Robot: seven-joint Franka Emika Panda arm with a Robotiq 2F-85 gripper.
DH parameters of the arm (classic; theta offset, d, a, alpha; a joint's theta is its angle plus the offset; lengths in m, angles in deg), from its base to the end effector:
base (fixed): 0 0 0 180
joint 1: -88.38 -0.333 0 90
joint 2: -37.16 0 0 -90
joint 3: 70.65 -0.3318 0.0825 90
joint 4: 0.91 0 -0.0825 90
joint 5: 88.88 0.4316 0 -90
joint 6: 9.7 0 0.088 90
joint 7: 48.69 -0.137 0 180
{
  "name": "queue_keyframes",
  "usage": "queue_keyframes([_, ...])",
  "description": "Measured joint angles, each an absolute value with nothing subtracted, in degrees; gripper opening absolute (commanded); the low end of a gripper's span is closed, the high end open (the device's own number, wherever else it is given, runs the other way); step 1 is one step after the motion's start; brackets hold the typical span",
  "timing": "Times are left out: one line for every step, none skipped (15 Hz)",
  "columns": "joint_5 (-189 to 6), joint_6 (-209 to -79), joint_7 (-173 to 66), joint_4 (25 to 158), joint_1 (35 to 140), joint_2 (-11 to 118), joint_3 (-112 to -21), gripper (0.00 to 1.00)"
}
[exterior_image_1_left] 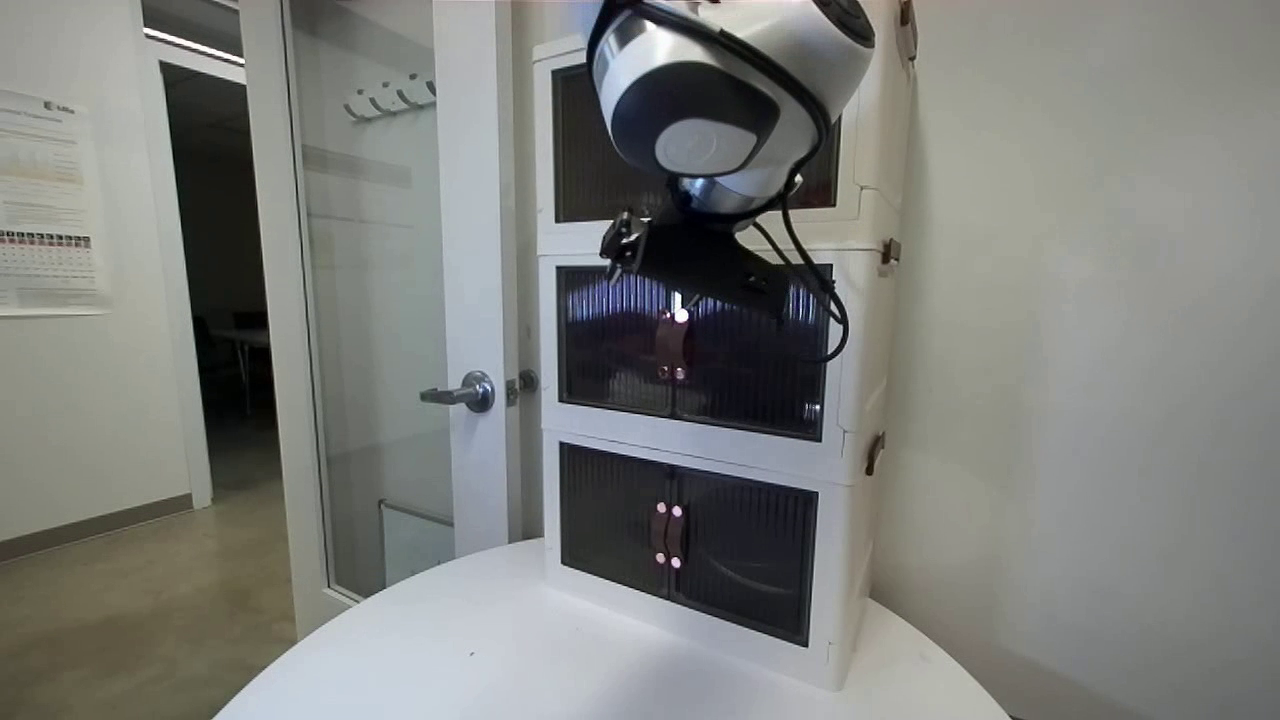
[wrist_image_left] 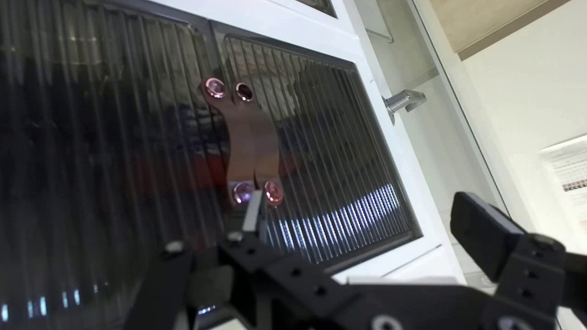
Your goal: Open the right door of the middle cabinet.
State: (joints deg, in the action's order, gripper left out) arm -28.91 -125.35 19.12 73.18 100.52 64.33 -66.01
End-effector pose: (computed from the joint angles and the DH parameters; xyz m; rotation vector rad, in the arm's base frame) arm 0.7826 -0.1443 0.5164 -2.2943 -0.6401 -1.0535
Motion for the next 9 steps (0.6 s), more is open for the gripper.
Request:
queue_keyframes([-29.0, -125.4, 19.1, 72.0, 100.6, 65.5, -66.3, 1.0])
queue_keyframes([-29.1, -125.4, 19.0, 70.9, 100.7, 66.6, -66.6, 1.0])
queue_keyframes([-29.3, -125.4, 19.0, 69.9, 100.7, 67.6, -66.9, 1.0])
queue_keyframes([-29.5, -125.5, 18.9, 69.0, 100.7, 68.4, -67.1, 1.0])
queue_keyframes([-29.7, -125.5, 18.9, 68.2, 100.7, 69.1, -67.4, 1.0])
queue_keyframes([-30.0, -125.5, 18.8, 67.5, 100.7, 69.7, -67.6, 1.0])
queue_keyframes([-30.3, -125.5, 18.7, 67.0, 100.7, 70.3, -67.8, 1.0])
queue_keyframes([-30.6, -125.5, 18.6, 66.6, 100.7, 70.7, -68.1, 1.0])
queue_keyframes([-31.1, -125.5, 18.5, 66.3, 100.7, 71.2, -68.3, 1.0])
